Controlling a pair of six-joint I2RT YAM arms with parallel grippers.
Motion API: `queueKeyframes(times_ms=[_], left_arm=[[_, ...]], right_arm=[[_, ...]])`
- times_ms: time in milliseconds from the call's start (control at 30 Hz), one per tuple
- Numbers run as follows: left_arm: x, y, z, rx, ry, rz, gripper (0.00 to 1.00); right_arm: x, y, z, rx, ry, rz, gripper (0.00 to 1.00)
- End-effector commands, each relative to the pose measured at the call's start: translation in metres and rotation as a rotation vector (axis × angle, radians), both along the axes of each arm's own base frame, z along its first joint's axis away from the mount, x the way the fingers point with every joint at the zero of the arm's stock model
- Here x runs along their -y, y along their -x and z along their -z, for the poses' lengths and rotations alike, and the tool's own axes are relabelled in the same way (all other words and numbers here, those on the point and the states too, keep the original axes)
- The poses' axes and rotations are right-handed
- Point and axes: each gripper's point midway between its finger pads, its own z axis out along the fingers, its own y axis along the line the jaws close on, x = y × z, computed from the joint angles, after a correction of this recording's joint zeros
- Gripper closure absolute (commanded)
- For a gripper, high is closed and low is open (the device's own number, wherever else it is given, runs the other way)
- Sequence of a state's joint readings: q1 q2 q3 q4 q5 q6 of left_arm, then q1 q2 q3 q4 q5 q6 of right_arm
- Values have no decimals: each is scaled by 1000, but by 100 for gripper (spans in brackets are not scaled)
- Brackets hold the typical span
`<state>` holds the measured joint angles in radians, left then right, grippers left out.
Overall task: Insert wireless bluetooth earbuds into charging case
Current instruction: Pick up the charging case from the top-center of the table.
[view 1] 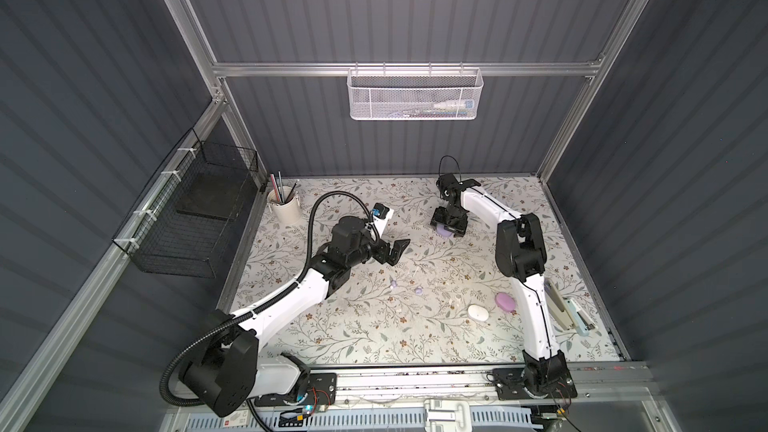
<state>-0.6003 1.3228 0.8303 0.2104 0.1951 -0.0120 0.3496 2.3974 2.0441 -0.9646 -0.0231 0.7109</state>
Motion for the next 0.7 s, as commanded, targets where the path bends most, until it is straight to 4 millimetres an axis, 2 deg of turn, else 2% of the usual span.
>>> queueKeyframes(times_ms=[0,233,333,500,667], left_arm=[[2,-5,-13,6,31,2,0],[3,-3,-10,-5,21,10,0],[5,-1,-3,-14,-10,37,0],[12,6,20,-47,-110,133,0],[26,19,23,-49,-110,271,0]], right_arm=[[0,0,0,0,-4,-5,30],[0,3,-14,27,-17,-18,40],[-7,11,-32,47,-64,-52,42],[-31,49,-85,136,-197,-206,42],[-57,115,-130,164,-383,-371,42]])
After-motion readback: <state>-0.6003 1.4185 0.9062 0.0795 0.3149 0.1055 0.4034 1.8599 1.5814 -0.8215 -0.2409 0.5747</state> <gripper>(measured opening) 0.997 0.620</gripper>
